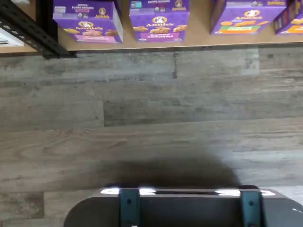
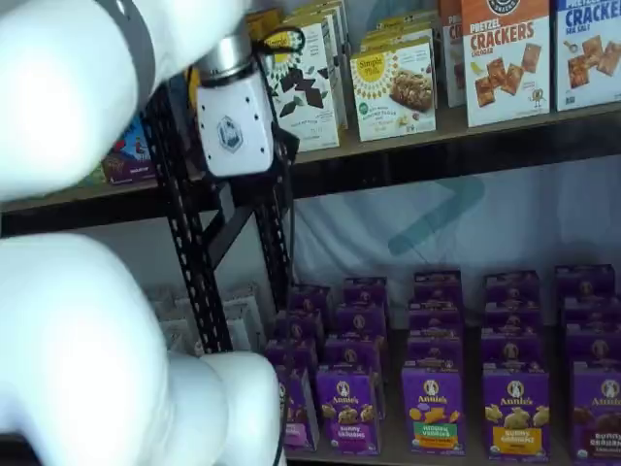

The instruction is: Pick up the purple box with a pink patch in the middle, on the bottom shelf, the first box from the left

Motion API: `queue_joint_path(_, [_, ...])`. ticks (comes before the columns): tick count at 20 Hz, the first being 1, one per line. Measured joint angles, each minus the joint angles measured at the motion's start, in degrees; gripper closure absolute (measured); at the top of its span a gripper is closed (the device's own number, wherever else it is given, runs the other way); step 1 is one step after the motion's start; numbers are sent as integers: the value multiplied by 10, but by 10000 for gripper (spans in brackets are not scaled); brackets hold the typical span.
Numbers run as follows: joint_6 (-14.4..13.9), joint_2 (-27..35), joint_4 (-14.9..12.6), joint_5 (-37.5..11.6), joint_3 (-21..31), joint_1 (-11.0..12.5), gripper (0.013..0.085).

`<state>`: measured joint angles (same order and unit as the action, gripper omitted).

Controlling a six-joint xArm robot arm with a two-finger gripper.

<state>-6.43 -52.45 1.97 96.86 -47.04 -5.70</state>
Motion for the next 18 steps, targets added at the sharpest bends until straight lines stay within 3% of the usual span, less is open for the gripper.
queue_joint_path(7, [-11,-13,7,-88,81,-13,130])
queue_joint_path(18, [-35,-19,-12,-252,213,-38,130])
